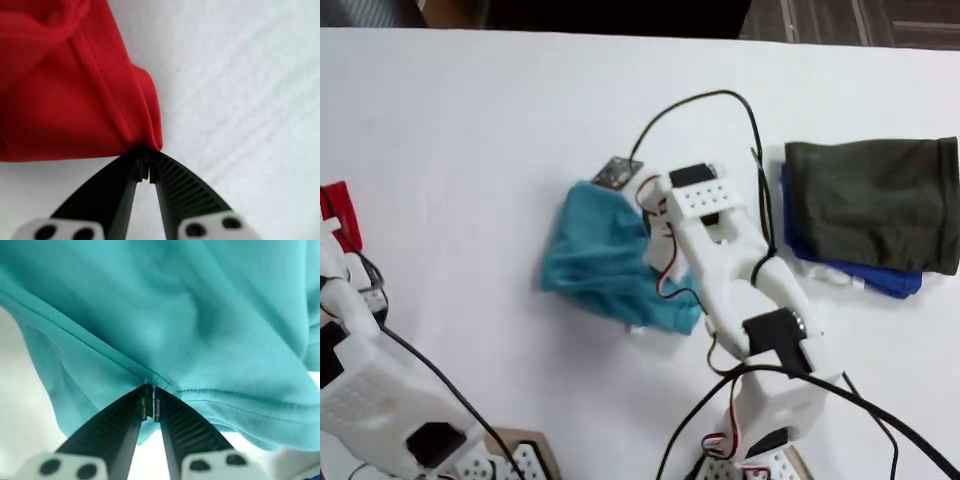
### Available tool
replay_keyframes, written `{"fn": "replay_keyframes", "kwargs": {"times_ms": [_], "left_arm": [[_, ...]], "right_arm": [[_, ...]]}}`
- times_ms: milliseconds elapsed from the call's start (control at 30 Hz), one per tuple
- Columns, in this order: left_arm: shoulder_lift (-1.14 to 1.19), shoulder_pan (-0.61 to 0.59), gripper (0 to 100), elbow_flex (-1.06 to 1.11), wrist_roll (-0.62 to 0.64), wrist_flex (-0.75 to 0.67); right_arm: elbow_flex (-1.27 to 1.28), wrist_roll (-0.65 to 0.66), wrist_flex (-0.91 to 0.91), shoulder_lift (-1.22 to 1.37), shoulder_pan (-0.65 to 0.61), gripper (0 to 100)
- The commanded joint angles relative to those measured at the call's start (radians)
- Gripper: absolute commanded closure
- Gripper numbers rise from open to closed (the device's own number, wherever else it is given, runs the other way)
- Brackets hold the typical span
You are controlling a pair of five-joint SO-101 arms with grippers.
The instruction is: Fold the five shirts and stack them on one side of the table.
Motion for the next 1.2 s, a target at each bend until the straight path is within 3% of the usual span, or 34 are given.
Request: {"fn": "replay_keyframes", "kwargs": {"times_ms": [0,367,633,967,1167], "left_arm": [[0.014,-0.011,97,0.010,0.005,-0.026],[0.014,-0.011,97,0.010,0.005,-0.026],[0.014,-0.011,97,0.010,0.005,-0.026],[0.014,-0.011,97,0.010,0.005,-0.026],[0.014,-0.011,97,0.010,0.005,-0.026]], "right_arm": [[0.040,0.000,0.008,-0.091,-0.019,97.7],[0.402,-0.002,-0.067,-0.400,-0.163,97.7],[0.485,-0.003,-0.177,-0.708,-0.142,97.7],[0.738,-0.003,-0.472,-0.595,-0.137,97.7],[0.749,-0.003,-0.394,-0.572,-0.139,97.7]]}}
